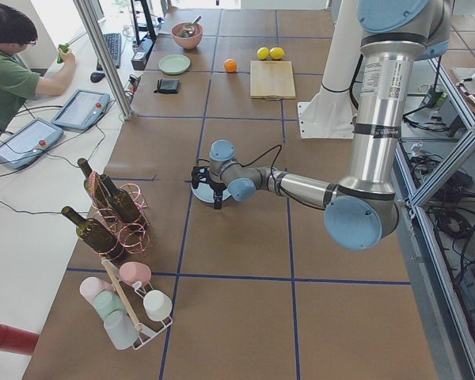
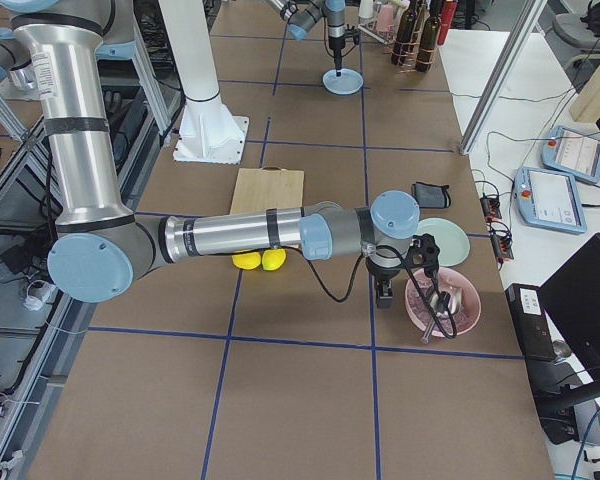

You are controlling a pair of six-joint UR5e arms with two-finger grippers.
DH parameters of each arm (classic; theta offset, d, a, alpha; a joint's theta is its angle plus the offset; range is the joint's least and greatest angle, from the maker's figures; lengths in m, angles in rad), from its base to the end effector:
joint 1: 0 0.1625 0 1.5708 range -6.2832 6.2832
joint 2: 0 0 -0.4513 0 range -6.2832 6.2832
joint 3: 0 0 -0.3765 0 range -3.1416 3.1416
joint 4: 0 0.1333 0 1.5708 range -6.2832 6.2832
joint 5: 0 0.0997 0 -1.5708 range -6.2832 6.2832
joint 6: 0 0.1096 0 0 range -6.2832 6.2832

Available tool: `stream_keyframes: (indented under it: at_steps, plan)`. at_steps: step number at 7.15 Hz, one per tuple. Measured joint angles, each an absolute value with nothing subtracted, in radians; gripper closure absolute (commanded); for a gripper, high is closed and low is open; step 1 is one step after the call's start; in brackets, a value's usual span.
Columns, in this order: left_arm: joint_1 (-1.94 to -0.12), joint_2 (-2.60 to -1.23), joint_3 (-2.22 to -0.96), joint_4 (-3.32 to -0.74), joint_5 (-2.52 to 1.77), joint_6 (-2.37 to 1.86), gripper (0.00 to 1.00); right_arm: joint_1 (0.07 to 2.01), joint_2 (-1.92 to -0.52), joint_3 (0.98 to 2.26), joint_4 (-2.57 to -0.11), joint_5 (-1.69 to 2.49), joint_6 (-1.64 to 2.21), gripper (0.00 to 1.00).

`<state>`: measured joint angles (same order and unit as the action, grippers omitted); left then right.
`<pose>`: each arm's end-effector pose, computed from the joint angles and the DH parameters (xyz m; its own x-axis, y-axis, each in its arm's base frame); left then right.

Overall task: Pick orange to plate
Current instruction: 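Reach the left gripper to the rim of the light blue plate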

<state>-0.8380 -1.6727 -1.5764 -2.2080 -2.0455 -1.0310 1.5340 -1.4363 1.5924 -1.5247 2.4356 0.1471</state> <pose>0.3125 -0.4716 0.5752 0.6552 -0.0447 -0.7541 0.1365 0.9888 0.0601 0.0298 -0.5459 0.6008 0.6411 -0.0312 0.7668 -0.0585 0.9943 0.0894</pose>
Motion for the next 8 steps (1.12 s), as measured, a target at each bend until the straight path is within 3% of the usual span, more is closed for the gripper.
stream_keyframes:
  at_steps: [2, 4, 8]
  plan:
    - [-0.836, -1.672, -1.576, -2.209, -2.045, -1.025, 0.76, 1.534, -1.435, 1.597, -1.524, 2.436, 0.158, 0.00]
    - [-0.839, -1.662, -1.585, -2.209, -2.045, -1.020, 1.00, 1.534, -1.434, 1.600, -1.524, 2.436, 0.165, 0.00]
    - [-0.861, -1.653, -1.632, -2.204, -2.065, -1.025, 1.00, 1.534, -1.434, 1.600, -1.523, 2.437, 0.178, 0.00]
